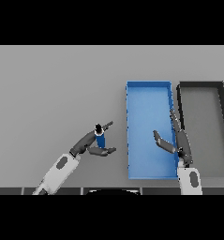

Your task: Pick up the blue pipe and place it into the blue bin.

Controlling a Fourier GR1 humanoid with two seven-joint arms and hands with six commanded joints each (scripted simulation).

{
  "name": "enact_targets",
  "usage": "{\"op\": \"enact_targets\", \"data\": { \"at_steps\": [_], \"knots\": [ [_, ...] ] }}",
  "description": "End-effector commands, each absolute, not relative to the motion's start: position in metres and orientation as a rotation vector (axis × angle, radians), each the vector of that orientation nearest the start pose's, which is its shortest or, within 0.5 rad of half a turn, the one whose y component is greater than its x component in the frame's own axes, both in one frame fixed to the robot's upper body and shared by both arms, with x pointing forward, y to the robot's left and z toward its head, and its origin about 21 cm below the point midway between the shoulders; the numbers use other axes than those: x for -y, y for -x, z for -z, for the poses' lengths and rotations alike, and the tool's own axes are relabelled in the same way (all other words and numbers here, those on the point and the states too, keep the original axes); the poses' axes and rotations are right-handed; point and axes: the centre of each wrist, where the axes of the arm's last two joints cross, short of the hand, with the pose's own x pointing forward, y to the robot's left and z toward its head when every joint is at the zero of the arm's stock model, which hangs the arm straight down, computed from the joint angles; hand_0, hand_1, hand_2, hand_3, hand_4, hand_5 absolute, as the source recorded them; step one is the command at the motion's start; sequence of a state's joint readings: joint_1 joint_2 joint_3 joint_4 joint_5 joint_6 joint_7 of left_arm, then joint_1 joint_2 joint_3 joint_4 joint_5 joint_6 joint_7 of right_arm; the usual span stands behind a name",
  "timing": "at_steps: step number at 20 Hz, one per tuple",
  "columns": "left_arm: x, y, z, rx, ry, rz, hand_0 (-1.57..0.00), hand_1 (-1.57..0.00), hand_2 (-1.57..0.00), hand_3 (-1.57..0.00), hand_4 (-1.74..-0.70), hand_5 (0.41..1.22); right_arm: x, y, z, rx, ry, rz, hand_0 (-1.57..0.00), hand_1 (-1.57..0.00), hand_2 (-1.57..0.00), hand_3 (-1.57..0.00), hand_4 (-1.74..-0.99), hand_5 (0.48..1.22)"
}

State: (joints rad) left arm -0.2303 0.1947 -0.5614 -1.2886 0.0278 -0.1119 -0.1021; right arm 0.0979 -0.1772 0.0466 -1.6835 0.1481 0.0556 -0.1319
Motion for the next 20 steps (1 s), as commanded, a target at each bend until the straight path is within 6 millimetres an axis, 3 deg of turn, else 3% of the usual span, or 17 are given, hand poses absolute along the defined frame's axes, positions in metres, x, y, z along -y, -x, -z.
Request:
{"op": "enact_targets", "data": {
  "at_steps": [1,2,3,5,8,9,13,20],
  "knots": [
    [-0.140,-0.265,0.033,1.456,0.374,0.728,0.00,-0.04,-0.15,-0.12,-1.19,0.550,0.265,-0.222,-0.012,1.689,0.170,-0.340,0.00,0.00,0.00,0.00,-1.213,0.655],
    [-0.137,-0.263,0.033,1.464,0.407,0.701,-0.01,-0.16,-0.31,-0.28,-1.24,0.613,0.269,-0.221,-0.012,1.681,0.168,-0.331,0.00,0.00,0.00,0.00,-1.217,0.655],
    [-0.136,-0.261,0.035,1.474,0.429,0.673,-0.12,-0.32,-0.49,-0.53,-1.28,0.735,0.269,-0.222,-0.010,1.667,0.175,-0.322,0.00,0.00,0.00,0.00,-1.220,0.656],
    [-0.134,-0.264,0.035,1.474,0.434,0.653,-0.60,-0.75,-0.87,-0.91,-1.44,0.910,0.266,-0.225,-0.015,1.678,0.182,-0.328,0.00,0.00,0.00,0.00,-1.219,0.657],
    [-0.129,-0.257,0.035,1.483,0.461,0.660,-1.07,-1.15,-1.21,-1.19,-1.58,1.062,0.266,-0.225,-0.009,1.663,0.157,-0.322,0.00,0.00,0.00,0.00,-1.233,0.660],
    [-0.127,-0.255,0.036,1.498,0.449,0.673,-1.17,-1.24,-1.28,-1.27,-1.55,1.094,0.265,-0.227,-0.011,1.665,0.157,-0.323,0.00,0.00,0.00,0.00,-1.228,0.656],
    [-0.117,-0.253,0.029,1.569,0.440,0.670,-1.41,-1.43,-1.45,-1.45,-1.49,1.169,0.262,-0.228,-0.014,1.672,0.142,-0.324,0.00,0.00,0.00,0.00,-1.220,0.635],
    [-0.103,-0.263,-0.013,1.717,0.508,0.640,-1.54,-1.54,-1.55,-1.55,-1.47,1.210,0.267,-0.229,-0.015,1.662,0.173,-0.325,0.00,0.00,0.00,0.00,-1.213,0.639]
  ]
}}
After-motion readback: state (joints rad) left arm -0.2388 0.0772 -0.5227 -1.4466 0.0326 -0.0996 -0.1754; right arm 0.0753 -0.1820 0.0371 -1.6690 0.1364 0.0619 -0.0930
